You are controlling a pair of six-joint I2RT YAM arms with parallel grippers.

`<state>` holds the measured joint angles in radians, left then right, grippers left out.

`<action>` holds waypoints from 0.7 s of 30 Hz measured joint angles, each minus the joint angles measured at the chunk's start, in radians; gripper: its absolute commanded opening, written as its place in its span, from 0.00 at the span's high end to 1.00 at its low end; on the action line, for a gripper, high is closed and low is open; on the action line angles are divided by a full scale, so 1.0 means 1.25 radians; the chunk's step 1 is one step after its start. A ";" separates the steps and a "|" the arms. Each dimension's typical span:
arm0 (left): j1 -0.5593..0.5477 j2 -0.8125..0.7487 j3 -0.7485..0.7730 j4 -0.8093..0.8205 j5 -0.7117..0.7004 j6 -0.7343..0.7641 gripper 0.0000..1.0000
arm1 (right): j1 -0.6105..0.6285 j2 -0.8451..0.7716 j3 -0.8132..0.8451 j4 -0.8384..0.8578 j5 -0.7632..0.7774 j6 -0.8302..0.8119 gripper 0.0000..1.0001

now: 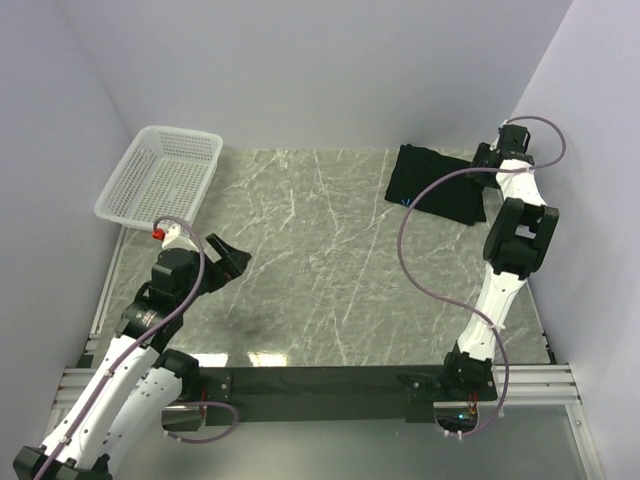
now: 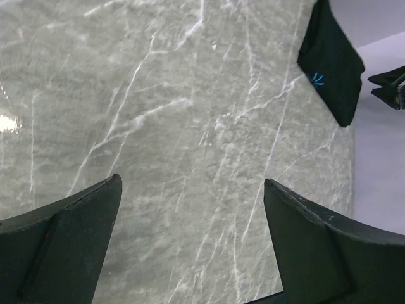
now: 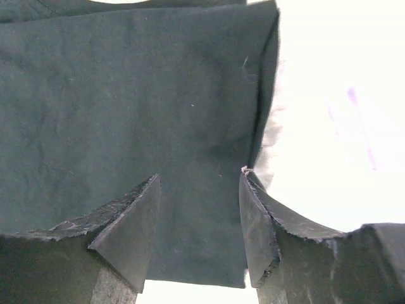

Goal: Fold and stack the t-shirts

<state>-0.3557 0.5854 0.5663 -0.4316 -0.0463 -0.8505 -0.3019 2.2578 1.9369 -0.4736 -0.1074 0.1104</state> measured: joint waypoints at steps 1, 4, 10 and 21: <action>0.000 0.001 0.007 -0.001 0.000 0.001 0.01 | 0.002 -0.010 -0.004 -0.001 0.013 -0.016 0.40; 0.000 0.001 0.028 -0.002 -0.002 0.014 0.01 | 0.009 -0.064 -0.041 -0.004 0.042 -0.066 0.41; 0.000 0.000 0.075 -0.021 -0.027 0.043 0.01 | 0.011 -0.226 -0.154 -0.043 -0.051 -0.229 0.46; 0.000 -0.003 0.163 -0.058 -0.151 0.124 0.01 | 0.012 -0.643 -0.457 -0.152 -0.290 -0.500 0.18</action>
<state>-0.3557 0.5816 0.7696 -0.5045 -0.2352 -0.6960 -0.2867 1.4536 1.3663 -0.6636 -0.4702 -0.5152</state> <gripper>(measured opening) 0.995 0.736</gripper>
